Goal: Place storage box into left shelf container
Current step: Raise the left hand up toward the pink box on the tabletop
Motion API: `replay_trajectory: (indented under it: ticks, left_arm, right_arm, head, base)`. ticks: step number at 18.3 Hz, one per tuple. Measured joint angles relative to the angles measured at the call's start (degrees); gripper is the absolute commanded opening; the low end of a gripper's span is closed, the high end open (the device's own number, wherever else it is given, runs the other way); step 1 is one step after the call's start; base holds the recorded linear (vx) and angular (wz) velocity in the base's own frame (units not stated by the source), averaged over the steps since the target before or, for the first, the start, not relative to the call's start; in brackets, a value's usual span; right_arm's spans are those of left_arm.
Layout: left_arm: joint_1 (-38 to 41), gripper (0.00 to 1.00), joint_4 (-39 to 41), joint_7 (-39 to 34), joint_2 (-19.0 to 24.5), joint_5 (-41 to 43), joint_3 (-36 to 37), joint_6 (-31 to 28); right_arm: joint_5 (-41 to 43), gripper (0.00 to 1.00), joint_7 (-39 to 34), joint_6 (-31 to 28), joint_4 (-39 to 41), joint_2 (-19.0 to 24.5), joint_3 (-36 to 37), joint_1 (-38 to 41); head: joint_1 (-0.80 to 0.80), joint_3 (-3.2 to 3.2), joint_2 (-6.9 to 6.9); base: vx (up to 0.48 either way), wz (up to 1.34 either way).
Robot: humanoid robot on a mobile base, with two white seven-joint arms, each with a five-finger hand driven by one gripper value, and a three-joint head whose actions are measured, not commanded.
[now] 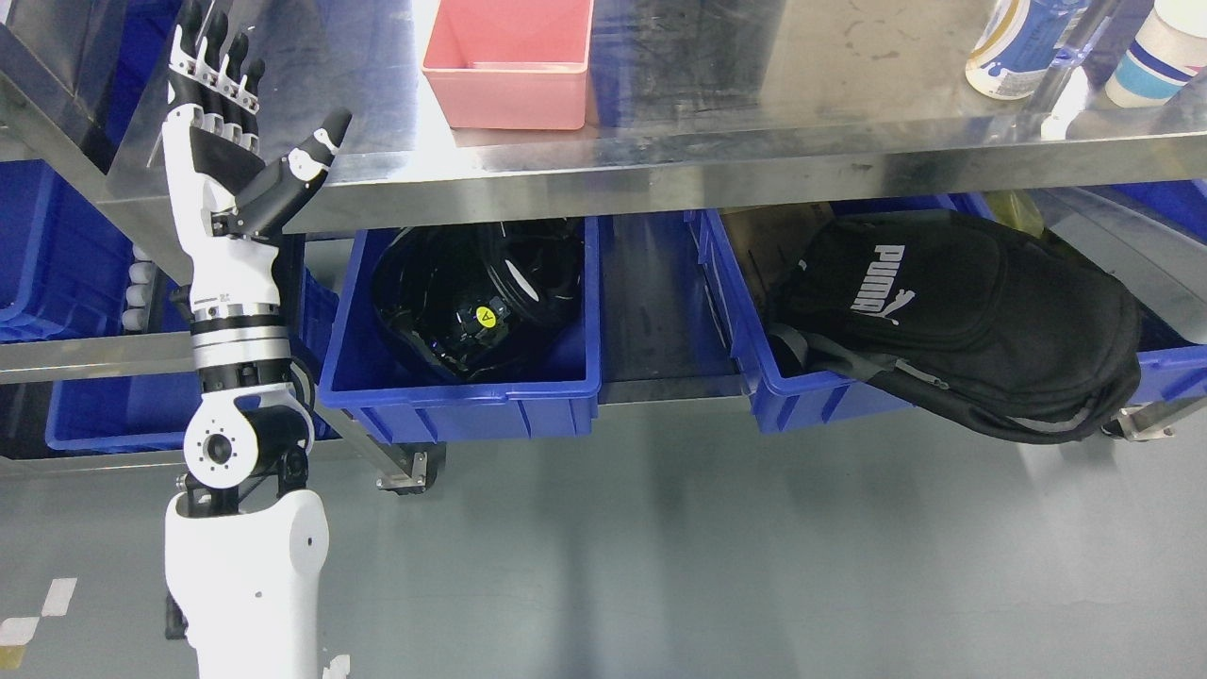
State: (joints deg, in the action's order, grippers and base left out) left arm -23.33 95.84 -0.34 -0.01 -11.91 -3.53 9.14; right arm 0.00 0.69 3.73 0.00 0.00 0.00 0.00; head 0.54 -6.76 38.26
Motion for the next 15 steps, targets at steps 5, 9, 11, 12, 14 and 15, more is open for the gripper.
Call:
replay_trajectory:
  ticks: [5, 9, 11, 12, 14, 15]
  left_arm:
    - [-0.9, 1.00, 0.0, 3.1, 0.0, -0.1, -1.0, -3.4]
    - [-4.2, 1.00, 0.0, 15.9, 1.8, -0.1, -2.0, -6.1]
    - [-6.9, 1.00, -0.1, 22.1, 3.9, -0.1, -2.4, -7.0]
    - [-8.7, 1.00, -0.2, 24.4, 5.5, -0.1, -2.5, -7.1]
    - [-11.9, 1.00, -0.6, 27.7, 9.5, -0.1, -1.7, -7.4]
    - [-13.6, 0.99, -0.9, 28.8, 11.9, -0.2, -0.8, -7.4]
  right_arm:
    - [0.0, 1.00, -0.2, 0.0, 0.0, 0.0, 0.0, 0.0]
    - [0.0, 1.00, -0.1, 0.0, 0.0, 0.0, 0.0, 0.0]
    - [0.0, 1.00, -0.1, 0.0, 0.0, 0.0, 0.0, 0.0]
    - [0.0, 1.00, 0.0, 0.0, 0.0, 0.0, 0.0, 0.0]
    - [0.0, 1.00, 0.0, 0.1, 0.0, 0.0, 0.0, 0.0]
    - [0.0, 1.00, 0.0, 0.2, 0.0, 0.0, 0.0, 0.0]
  head:
    - [0.00, 0.00, 0.00]
    - [0.00, 0.00, 0.00]
    - [0.00, 0.00, -0.01]
    - [0.00, 0.00, -0.01]
    - [0.00, 0.00, -0.01]
    - [0.00, 0.00, -0.01]
  base:
    - [0.000, 0.00]
    - [0.000, 0.00]
    - [0.000, 0.00]
    - [0.000, 0.00]
    - [0.000, 0.00]
    - [0.000, 0.00]
